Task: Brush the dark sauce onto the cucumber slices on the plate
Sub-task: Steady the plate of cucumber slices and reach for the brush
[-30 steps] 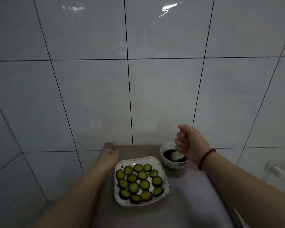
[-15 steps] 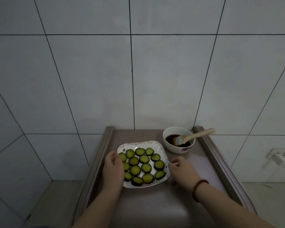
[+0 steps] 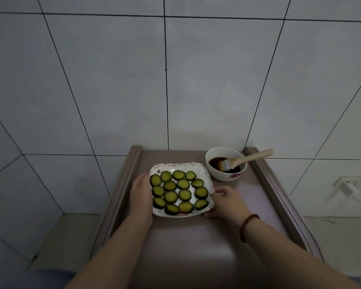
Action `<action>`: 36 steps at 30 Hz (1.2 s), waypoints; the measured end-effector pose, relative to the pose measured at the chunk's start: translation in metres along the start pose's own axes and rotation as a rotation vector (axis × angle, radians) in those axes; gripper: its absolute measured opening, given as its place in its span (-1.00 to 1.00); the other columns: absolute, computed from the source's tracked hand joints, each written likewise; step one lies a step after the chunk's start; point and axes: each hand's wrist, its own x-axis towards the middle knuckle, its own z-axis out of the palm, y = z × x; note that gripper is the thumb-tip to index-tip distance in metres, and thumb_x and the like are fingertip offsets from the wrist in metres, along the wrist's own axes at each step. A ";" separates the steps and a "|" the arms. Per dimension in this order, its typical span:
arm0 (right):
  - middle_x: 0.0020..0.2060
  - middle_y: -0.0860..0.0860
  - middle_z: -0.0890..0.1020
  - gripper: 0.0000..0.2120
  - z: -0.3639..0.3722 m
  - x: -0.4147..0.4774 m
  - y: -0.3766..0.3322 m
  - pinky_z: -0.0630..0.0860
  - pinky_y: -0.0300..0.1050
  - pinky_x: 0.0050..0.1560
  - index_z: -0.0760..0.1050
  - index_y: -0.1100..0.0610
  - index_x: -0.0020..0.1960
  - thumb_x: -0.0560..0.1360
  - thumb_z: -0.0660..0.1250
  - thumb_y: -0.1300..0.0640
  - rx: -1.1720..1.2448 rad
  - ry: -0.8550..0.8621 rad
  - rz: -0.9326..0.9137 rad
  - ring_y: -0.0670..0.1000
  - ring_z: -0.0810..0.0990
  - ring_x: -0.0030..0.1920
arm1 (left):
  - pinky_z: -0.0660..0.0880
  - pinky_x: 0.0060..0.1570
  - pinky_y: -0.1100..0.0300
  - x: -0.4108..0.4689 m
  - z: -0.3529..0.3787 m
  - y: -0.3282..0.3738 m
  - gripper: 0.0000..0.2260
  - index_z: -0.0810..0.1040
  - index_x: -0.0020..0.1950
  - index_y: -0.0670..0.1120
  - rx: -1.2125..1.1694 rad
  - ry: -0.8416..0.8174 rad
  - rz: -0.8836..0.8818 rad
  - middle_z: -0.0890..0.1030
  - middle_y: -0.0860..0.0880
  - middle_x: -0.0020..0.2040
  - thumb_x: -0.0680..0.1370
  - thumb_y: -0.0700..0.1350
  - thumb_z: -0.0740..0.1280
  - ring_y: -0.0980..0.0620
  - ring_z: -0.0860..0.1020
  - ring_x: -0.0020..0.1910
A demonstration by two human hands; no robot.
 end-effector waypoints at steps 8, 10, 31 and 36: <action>-0.12 0.32 0.64 -0.58 -0.020 0.016 -0.008 0.65 0.03 -0.39 0.36 0.25 0.16 0.63 0.17 -0.14 0.285 0.089 0.082 0.30 0.70 -0.24 | 0.58 -0.02 0.06 0.002 0.001 0.004 -0.65 0.68 0.26 -0.38 -0.012 -0.034 -0.021 0.73 -0.44 0.24 0.72 -0.17 0.22 -0.15 0.66 0.01; -0.06 0.35 0.60 -0.50 -0.028 0.026 -0.013 0.64 0.06 -0.42 0.35 0.23 0.21 0.60 0.17 -0.22 0.306 0.150 0.101 0.30 0.69 -0.24 | 0.57 -0.13 0.14 0.001 0.002 0.004 -0.67 0.71 0.29 -0.30 -0.028 -0.029 -0.037 0.76 -0.33 0.16 0.73 -0.16 0.23 -0.14 0.67 0.04; -0.24 0.34 0.62 -0.72 -0.063 0.028 -0.014 0.62 -0.04 -0.51 0.42 0.32 -0.11 0.63 0.15 0.12 0.089 0.225 0.177 0.24 0.64 -0.35 | 0.58 -0.18 0.20 0.011 -0.006 -0.005 -0.64 0.68 0.48 -0.26 -0.037 -0.043 0.020 0.73 -0.25 0.38 0.77 -0.17 0.25 -0.20 0.72 0.25; -0.20 0.30 0.63 -0.70 -0.072 0.024 -0.016 0.65 0.04 -0.39 0.47 0.34 -0.05 0.62 0.20 0.09 -0.048 0.199 0.214 0.21 0.63 -0.30 | 0.68 0.01 0.13 0.019 -0.009 -0.005 -0.62 0.69 0.49 -0.25 -0.072 -0.082 -0.017 0.72 -0.30 0.42 0.76 -0.21 0.21 -0.31 0.70 0.42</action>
